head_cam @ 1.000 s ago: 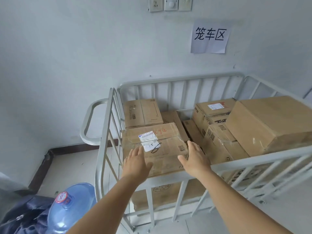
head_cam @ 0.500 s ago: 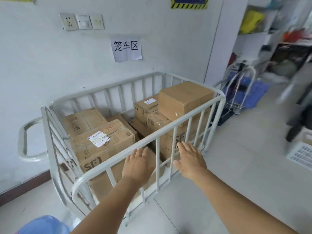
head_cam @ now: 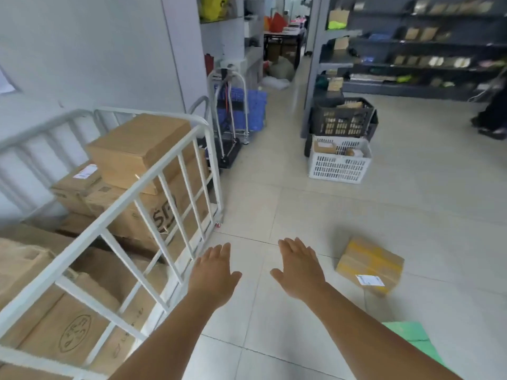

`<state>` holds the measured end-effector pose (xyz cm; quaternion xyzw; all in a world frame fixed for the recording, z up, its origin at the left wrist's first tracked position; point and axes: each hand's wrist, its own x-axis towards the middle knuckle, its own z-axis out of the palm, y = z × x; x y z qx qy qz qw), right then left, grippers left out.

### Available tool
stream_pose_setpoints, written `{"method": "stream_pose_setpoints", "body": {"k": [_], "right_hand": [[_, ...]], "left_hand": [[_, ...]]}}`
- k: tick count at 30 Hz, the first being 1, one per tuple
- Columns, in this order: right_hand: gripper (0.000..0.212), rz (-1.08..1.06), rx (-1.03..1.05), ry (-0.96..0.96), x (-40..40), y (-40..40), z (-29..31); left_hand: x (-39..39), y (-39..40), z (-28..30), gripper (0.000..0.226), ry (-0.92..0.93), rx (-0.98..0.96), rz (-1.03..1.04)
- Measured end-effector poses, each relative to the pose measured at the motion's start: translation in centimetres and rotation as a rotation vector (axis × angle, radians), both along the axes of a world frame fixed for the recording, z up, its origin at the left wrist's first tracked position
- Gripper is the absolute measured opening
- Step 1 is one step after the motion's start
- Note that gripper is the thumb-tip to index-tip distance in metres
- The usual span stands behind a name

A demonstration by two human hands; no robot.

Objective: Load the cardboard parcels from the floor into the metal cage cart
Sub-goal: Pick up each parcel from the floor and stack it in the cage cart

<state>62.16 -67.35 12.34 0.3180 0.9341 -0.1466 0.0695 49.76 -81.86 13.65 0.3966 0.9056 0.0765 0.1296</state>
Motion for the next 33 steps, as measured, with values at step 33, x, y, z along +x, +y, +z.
{"method": "stream_pose_setpoints", "body": {"k": [33], "right_hand": [[0.067,-0.782,-0.218,-0.219,39.4,24.5,-14.0]], "left_hand": [[30.8,33.5,-16.6,0.068,-0.205,-0.379,-0.555]]}}
